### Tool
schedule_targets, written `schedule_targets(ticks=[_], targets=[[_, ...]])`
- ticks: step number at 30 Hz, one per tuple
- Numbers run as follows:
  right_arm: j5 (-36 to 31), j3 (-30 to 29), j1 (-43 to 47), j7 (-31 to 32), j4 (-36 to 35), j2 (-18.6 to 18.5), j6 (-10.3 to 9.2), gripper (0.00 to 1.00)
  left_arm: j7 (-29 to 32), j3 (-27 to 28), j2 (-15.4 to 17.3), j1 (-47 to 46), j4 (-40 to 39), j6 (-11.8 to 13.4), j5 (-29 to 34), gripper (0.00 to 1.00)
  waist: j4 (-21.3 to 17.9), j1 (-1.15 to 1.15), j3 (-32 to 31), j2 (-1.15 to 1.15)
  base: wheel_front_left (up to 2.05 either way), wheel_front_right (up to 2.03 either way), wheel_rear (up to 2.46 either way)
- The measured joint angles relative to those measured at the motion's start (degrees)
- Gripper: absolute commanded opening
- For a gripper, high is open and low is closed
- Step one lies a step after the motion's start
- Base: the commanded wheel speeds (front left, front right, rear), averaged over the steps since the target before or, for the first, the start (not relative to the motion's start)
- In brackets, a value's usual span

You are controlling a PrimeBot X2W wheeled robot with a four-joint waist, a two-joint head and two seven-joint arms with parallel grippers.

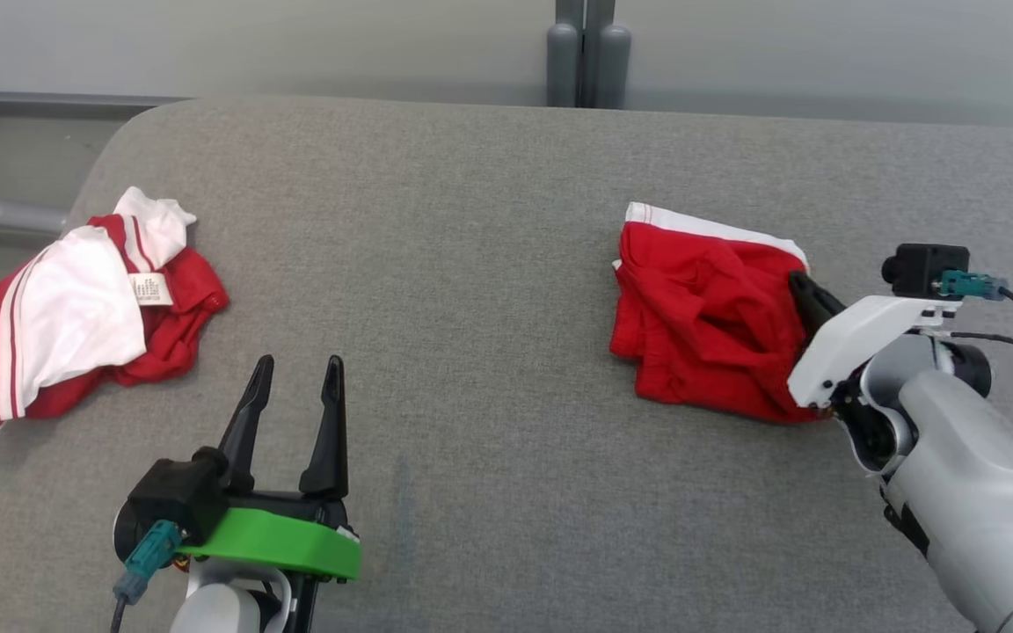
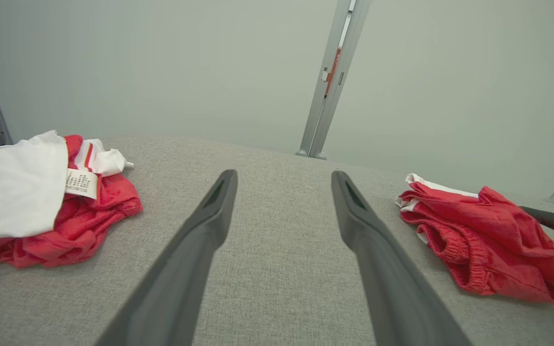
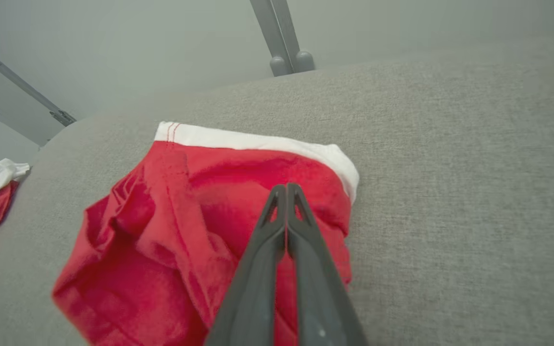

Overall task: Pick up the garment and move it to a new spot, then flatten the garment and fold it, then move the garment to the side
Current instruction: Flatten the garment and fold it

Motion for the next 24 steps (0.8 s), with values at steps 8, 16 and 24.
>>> schedule_targets(ticks=[8,16,24], targets=[[5.3,8.4,1.6,1.8,-3.0,3.2,0.00,0.00,0.0,-0.8,0.0,-0.3,0.7,0.0,-0.1,1.00,3.1,0.00,0.9,0.00,0.00,0.00,0.00],[9.3,18.4,5.4,1.6,-9.0,5.7,0.00,0.00,0.0,-0.7,0.0,0.2,1.0,0.0,-0.1,1.00,2.0,0.00,-0.4,0.00,0.00,0.00,0.00],[11.0,23.0,4.9,-5.5,-12.4,4.6,0.00,0.00,0.0,0.4,0.2,0.9,1.0,0.0,0.0,1.00,-0.5,0.00,-2.0,0.00,0.00,0.00,0.00]])
